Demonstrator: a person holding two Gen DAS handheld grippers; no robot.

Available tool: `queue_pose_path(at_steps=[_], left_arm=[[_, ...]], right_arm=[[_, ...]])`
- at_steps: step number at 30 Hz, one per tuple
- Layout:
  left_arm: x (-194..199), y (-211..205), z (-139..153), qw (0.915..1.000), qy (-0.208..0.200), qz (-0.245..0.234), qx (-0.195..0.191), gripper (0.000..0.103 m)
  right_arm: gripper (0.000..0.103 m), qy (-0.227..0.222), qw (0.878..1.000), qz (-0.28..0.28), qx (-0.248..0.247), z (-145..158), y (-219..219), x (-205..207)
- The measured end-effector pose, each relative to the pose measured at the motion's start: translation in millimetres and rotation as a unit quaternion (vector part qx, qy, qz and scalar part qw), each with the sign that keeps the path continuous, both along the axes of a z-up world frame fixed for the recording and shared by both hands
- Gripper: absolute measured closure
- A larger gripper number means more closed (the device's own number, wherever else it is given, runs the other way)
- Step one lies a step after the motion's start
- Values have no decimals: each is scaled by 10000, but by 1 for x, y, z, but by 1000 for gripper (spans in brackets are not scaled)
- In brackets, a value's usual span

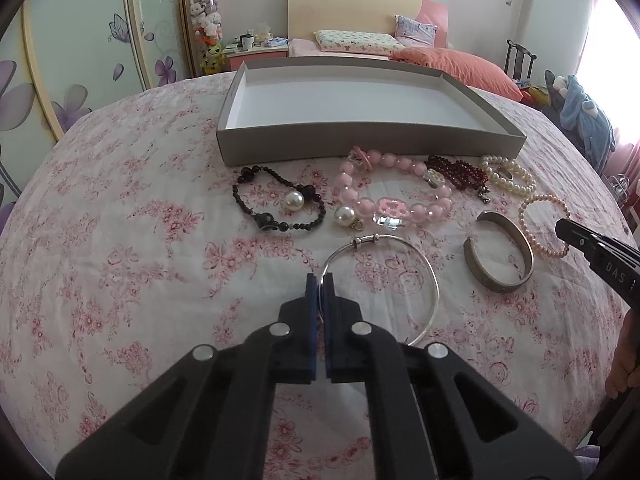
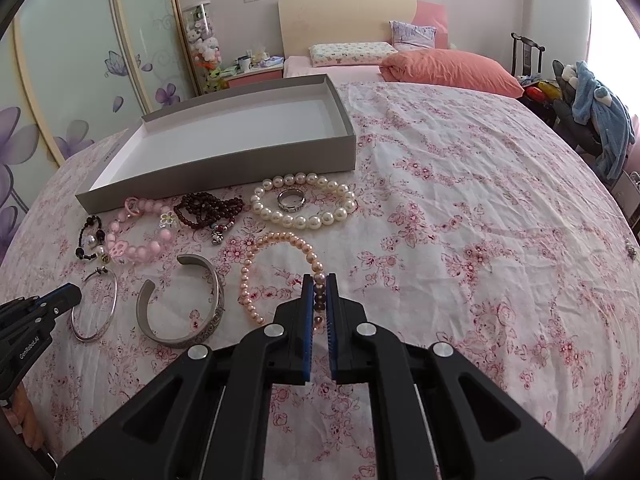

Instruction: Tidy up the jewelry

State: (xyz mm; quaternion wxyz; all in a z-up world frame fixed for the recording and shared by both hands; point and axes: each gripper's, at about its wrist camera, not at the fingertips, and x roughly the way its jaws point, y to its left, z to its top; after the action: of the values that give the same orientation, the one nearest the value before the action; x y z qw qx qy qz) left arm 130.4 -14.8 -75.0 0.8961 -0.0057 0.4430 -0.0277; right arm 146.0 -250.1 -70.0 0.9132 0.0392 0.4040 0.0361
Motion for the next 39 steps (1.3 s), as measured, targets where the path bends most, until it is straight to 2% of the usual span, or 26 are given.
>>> queue_pose_path(at_steps=[19,39], left_arm=[[-23,1,38,9956,-808,-254,-404,99],[-37,0,59,9913,-1195,-280,-466,102]], right_arm=[[96,-459,9985,224,202,26,8,-15],[96,-620,9970,357,295,34,14,-23]])
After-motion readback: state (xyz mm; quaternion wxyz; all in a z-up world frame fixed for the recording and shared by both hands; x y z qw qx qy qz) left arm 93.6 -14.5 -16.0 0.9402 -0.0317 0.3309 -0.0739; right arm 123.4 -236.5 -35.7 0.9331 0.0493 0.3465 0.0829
